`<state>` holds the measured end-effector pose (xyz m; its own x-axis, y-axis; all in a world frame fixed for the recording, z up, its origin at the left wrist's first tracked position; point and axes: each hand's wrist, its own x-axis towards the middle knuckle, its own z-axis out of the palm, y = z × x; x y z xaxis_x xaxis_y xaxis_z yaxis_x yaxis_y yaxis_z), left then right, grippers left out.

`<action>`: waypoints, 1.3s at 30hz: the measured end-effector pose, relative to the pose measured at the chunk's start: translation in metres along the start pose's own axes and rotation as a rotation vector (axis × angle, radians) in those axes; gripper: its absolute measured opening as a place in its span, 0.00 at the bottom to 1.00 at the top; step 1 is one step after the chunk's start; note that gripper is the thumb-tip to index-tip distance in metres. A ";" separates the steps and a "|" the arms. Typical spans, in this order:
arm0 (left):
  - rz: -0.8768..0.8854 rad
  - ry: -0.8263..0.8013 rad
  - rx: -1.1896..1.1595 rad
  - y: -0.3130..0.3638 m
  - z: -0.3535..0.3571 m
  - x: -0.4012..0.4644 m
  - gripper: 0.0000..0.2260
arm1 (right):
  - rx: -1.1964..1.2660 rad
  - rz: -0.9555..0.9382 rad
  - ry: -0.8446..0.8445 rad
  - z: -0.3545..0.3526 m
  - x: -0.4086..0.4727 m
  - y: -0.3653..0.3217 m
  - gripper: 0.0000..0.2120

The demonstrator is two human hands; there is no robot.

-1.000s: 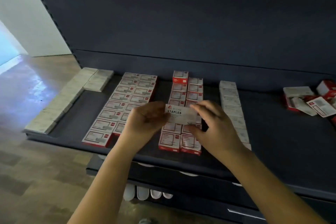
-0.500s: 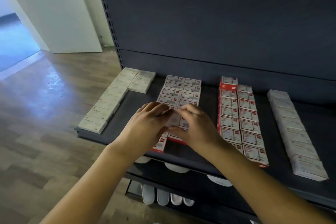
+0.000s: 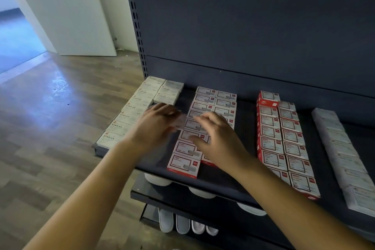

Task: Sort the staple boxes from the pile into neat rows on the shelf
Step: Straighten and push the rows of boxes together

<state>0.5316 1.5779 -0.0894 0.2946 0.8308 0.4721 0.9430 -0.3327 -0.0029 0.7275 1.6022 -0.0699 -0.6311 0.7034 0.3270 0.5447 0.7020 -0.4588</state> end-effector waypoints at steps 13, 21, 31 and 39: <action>-0.126 -0.179 -0.172 -0.062 0.067 0.006 0.16 | 0.023 0.051 -0.002 0.003 -0.004 0.007 0.21; -0.377 -0.333 -0.062 -0.066 0.062 0.021 0.13 | 0.034 0.077 -0.032 0.005 -0.002 0.008 0.21; -0.626 -0.223 -0.204 -0.060 0.064 0.023 0.10 | 0.051 0.094 -0.036 0.007 0.000 0.009 0.21; -0.530 -0.167 -0.192 -0.070 0.060 0.013 0.11 | 0.043 0.099 -0.042 0.009 0.000 0.009 0.21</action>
<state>0.4794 1.6391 -0.1361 -0.1741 0.9596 0.2209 0.9282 0.0850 0.3622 0.7274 1.6077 -0.0820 -0.5984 0.7634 0.2433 0.5820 0.6229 -0.5228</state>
